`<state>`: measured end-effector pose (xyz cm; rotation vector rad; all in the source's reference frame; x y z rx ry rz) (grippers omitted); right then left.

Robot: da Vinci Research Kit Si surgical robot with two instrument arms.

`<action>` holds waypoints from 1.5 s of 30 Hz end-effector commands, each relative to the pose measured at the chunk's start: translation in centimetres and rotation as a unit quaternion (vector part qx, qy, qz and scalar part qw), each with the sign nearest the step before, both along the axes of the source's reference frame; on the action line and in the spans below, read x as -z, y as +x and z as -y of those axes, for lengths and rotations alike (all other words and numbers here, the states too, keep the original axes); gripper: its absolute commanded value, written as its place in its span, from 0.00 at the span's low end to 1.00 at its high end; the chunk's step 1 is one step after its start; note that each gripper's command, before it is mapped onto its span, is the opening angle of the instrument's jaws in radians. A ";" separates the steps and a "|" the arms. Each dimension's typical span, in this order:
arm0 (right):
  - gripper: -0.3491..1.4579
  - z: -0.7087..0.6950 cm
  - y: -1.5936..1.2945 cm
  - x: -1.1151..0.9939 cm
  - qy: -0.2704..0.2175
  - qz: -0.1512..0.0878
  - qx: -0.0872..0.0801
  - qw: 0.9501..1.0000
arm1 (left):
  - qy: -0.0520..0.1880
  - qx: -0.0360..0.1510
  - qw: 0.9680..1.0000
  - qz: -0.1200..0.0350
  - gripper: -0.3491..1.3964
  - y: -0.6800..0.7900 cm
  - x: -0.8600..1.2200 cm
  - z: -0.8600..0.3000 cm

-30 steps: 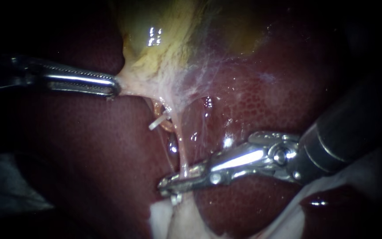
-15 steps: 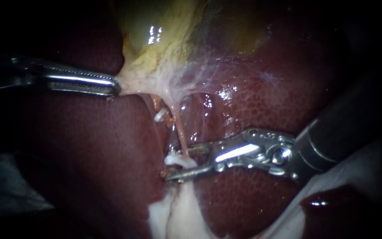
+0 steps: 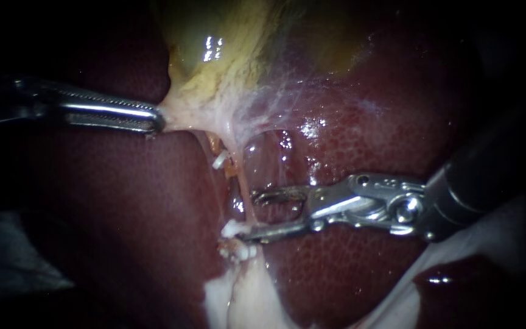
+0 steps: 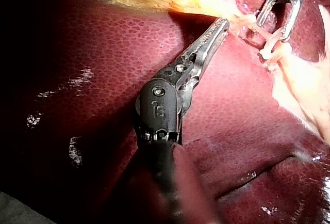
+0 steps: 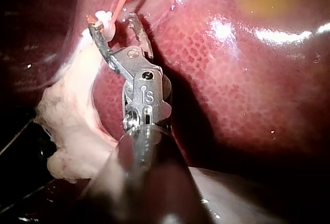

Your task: Going back first clip right tube

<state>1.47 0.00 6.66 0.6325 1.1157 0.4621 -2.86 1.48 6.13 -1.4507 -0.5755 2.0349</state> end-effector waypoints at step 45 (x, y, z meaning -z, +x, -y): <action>0.47 -0.38 -1.02 0.87 -0.215 0.027 0.071 0.974 | -0.012 -0.019 0.999 -0.023 0.00 -0.36 -0.84 0.05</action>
